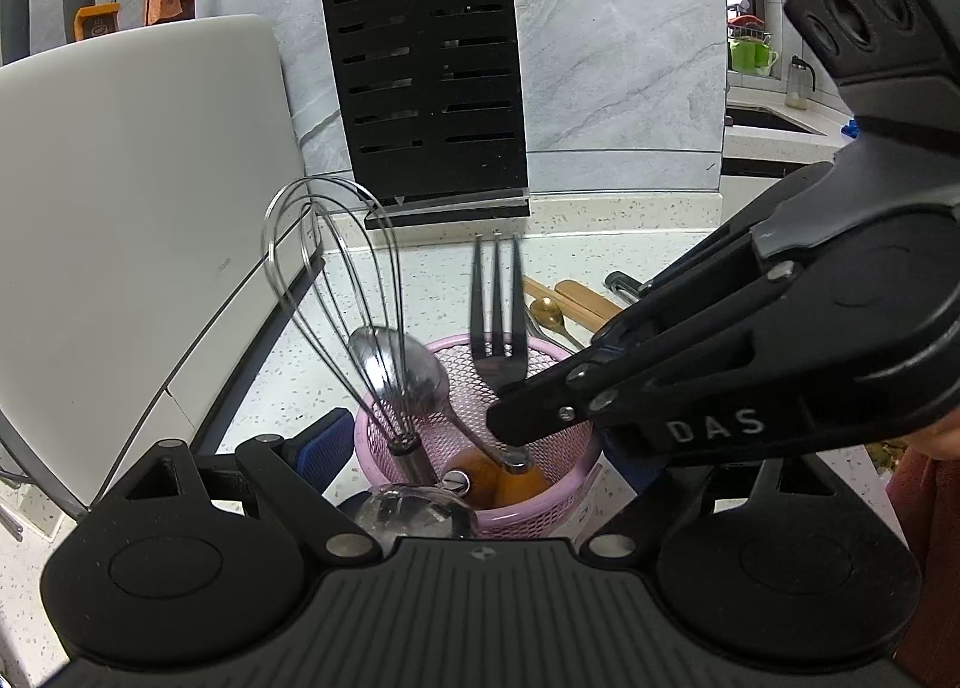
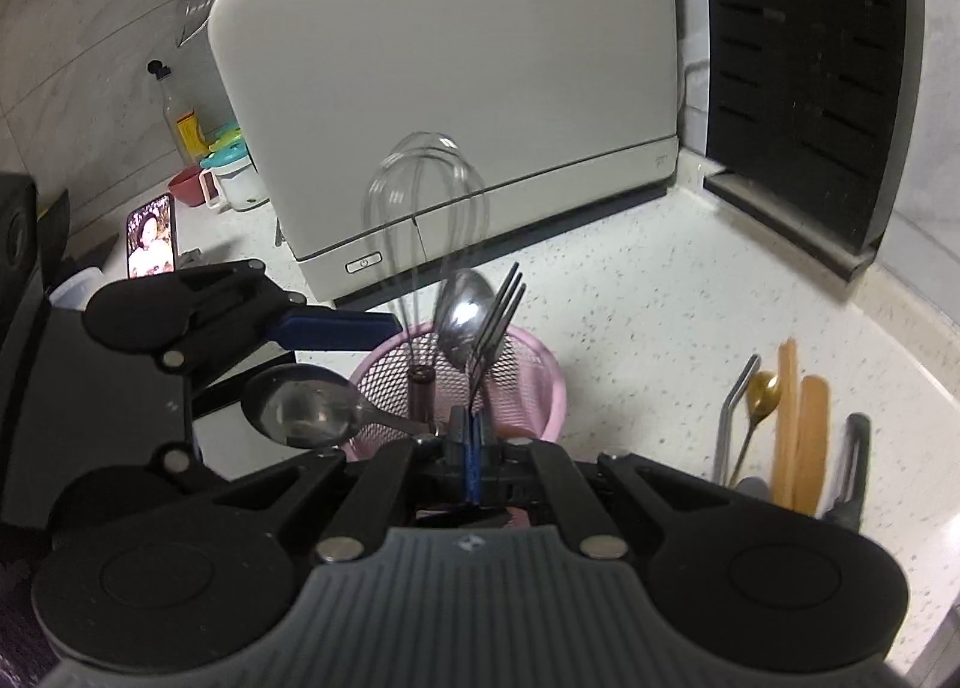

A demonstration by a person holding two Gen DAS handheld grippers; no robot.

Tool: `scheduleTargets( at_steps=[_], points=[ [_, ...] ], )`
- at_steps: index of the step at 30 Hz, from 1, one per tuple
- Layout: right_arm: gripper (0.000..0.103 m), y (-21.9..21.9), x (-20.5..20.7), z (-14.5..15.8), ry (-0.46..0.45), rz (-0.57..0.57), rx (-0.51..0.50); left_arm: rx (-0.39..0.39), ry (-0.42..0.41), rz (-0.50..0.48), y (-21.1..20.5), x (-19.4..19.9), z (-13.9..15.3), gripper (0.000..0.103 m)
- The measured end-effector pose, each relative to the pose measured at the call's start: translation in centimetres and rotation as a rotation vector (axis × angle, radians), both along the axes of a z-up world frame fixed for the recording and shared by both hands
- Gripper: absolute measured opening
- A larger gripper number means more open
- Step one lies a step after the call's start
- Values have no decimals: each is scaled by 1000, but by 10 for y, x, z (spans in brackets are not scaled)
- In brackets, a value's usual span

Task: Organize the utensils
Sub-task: 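Lower the fork into the pink cup and open the right tool, then move the right tool to the black-handled peeler and grasp it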

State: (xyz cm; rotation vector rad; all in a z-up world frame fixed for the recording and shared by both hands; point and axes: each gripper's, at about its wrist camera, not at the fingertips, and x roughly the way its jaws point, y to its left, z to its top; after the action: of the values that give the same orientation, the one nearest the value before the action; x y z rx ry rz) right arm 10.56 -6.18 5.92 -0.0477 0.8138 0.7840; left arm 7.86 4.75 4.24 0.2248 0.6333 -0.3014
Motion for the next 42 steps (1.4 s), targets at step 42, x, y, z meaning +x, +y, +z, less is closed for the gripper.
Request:
scheduleTargets(
  at_steps=[42],
  points=[
    [38,-93,37,16,72,-265,-90,-1,-2,0,1,0,0,103]
  ],
)
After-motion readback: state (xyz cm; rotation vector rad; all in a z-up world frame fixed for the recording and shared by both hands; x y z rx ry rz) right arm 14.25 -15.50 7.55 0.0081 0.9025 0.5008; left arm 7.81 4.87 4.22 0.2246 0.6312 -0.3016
